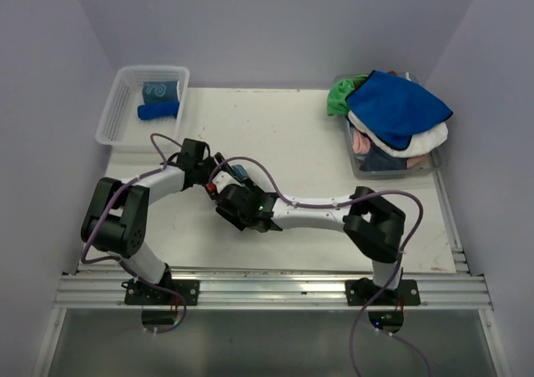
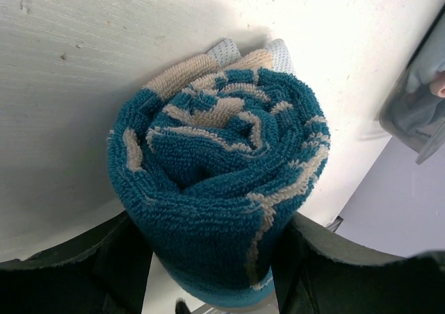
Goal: Roll the towels
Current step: Roll the towel, then place the rolled towel into the container
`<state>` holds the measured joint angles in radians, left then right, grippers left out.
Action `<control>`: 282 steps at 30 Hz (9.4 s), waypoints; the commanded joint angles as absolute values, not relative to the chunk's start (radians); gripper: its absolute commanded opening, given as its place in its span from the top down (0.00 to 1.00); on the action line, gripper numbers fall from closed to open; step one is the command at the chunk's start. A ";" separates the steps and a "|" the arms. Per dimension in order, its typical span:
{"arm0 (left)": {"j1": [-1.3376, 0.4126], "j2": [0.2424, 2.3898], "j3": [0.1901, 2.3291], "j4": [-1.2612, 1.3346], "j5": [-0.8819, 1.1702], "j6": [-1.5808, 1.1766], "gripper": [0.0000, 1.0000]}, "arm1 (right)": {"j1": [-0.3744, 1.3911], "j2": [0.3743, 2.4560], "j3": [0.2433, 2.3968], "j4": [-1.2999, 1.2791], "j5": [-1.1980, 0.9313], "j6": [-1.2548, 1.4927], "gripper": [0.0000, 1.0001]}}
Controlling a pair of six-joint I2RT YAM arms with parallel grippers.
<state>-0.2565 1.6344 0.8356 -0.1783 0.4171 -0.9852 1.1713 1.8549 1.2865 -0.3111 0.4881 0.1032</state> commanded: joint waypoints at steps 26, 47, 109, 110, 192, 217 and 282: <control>-0.236 1.557 0.844 -0.201 0.420 -0.931 0.01 | 0.830 1.848 1.146 -0.006 -0.375 0.451 0.73; -0.236 1.595 0.824 -0.212 0.413 -0.959 0.39 | 0.767 1.764 1.197 -0.217 -0.250 0.416 0.12; -0.235 1.620 0.822 -0.207 0.397 -0.936 0.04 | 0.887 1.861 1.218 -0.115 -0.219 0.314 0.68; -0.235 1.620 0.821 -0.206 0.393 -0.933 0.04 | 0.887 1.862 1.216 -0.115 -0.222 0.314 0.68; 0.330 1.761 1.713 -0.380 0.236 -1.040 0.67 | 0.497 1.370 1.015 -0.242 -0.267 0.531 0.11; 0.334 2.247 1.838 -0.305 0.169 -1.091 0.62 | 0.494 1.526 1.120 -0.284 -0.301 0.525 0.11; 0.331 2.108 1.947 -0.796 -0.031 -0.779 0.00 | 0.494 1.482 1.085 -0.236 -0.341 0.563 0.11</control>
<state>0.3271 2.1651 1.8950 -0.7483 -0.0154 -0.8127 0.4973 1.5173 1.0882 -0.2691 -0.3096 0.5552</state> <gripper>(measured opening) 0.994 0.888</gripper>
